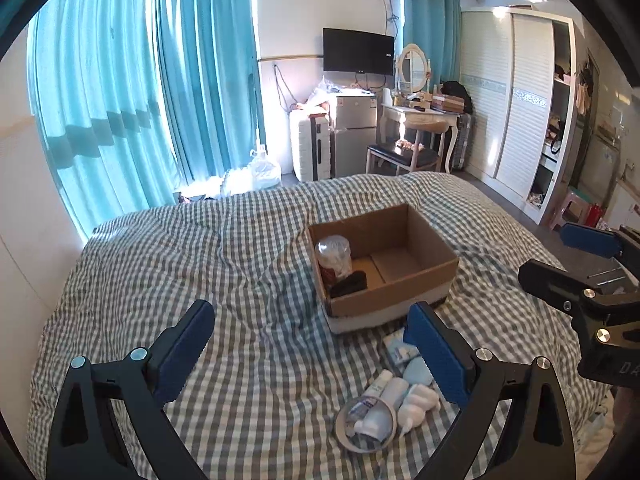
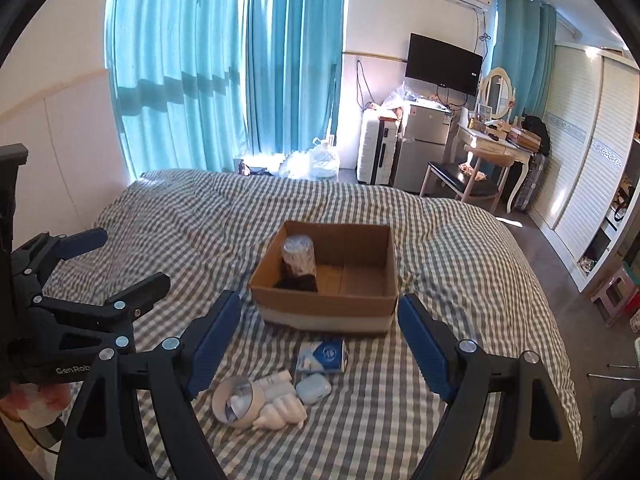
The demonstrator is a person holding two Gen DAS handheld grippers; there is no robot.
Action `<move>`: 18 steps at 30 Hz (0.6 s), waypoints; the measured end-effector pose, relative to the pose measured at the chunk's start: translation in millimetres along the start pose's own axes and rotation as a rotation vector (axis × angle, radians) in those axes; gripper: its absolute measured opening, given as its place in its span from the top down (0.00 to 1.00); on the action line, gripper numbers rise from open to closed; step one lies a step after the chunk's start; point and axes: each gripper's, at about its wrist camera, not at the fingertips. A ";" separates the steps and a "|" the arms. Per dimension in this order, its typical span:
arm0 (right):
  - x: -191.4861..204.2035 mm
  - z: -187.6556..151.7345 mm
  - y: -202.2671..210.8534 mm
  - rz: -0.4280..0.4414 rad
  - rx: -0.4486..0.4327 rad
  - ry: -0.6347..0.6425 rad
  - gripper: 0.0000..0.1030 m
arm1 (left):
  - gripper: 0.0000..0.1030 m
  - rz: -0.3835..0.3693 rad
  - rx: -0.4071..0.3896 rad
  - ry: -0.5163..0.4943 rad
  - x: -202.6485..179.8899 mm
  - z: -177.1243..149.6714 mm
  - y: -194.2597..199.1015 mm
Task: Organize objects
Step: 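Withdraw both tools from the box toward the remaining items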
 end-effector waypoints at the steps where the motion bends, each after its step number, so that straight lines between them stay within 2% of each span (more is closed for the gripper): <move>1: -0.1 -4.6 -0.6 0.000 0.009 -0.003 0.21 | 0.03 0.005 0.006 -0.004 0.1 -6.8 -1.5; 6: 5.0 -26.2 -11.3 0.005 0.044 0.001 0.21 | 0.03 -0.001 0.029 -0.001 1.4 -38.4 -9.1; 10: 11.4 -43.8 -25.0 0.004 0.078 0.007 0.21 | 0.03 -0.017 0.056 0.045 7.6 -60.6 -15.6; 15: 18.3 -74.8 -49.4 0.002 0.160 0.011 0.21 | 0.03 0.020 0.088 0.056 11.9 -90.7 -22.4; 18: 20.4 -100.0 -69.1 0.015 0.232 0.005 0.21 | 0.03 0.001 0.115 0.063 12.1 -109.5 -26.8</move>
Point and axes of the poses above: each gripper's, at about its wrist camera, not at the fingertips, and y roughly against the way its jaws point, x to its left, z to its top, and after that the axes turned 4 degrees about -x, right-handed
